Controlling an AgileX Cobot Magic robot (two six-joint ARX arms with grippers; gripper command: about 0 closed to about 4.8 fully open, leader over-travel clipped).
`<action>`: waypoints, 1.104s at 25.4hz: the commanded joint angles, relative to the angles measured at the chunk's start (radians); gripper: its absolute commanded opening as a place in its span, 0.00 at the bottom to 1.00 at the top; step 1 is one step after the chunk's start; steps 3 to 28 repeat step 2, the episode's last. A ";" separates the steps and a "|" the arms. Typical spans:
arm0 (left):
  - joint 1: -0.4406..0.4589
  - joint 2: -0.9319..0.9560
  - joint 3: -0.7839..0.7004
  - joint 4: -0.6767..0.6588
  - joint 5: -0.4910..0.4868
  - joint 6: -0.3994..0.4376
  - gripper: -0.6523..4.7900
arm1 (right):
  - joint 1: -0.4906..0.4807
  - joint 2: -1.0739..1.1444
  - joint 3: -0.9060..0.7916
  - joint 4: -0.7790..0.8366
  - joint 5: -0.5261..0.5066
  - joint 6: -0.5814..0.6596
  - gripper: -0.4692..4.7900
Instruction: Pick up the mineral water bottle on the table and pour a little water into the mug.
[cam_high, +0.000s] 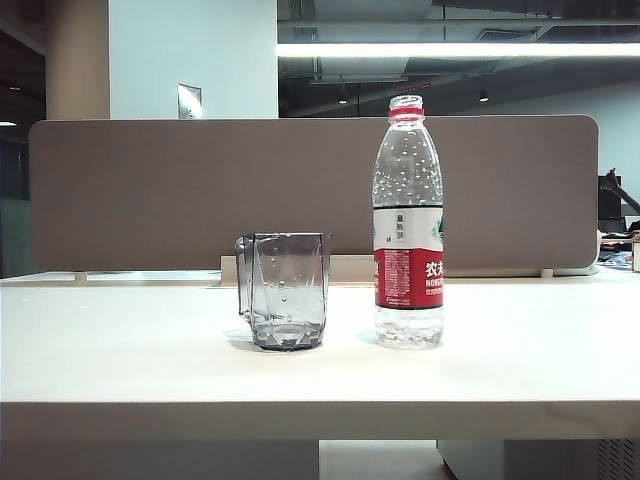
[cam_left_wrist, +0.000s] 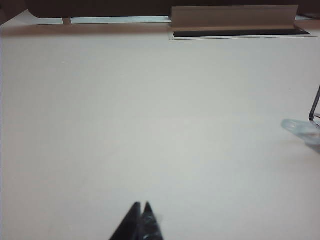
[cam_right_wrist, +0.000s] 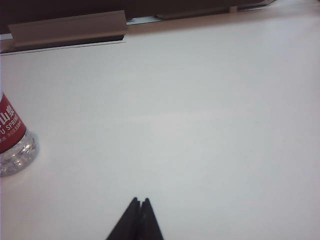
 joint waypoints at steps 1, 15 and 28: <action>0.000 0.001 0.000 -0.005 0.006 0.000 0.11 | 0.000 -0.001 -0.007 0.016 0.000 -0.002 0.08; 0.000 0.001 0.000 -0.005 0.006 0.000 0.11 | 0.000 -0.001 -0.007 0.016 0.000 -0.002 0.08; 0.000 0.001 0.000 -0.005 0.006 0.000 0.11 | 0.000 -0.001 -0.007 0.016 0.000 -0.002 0.08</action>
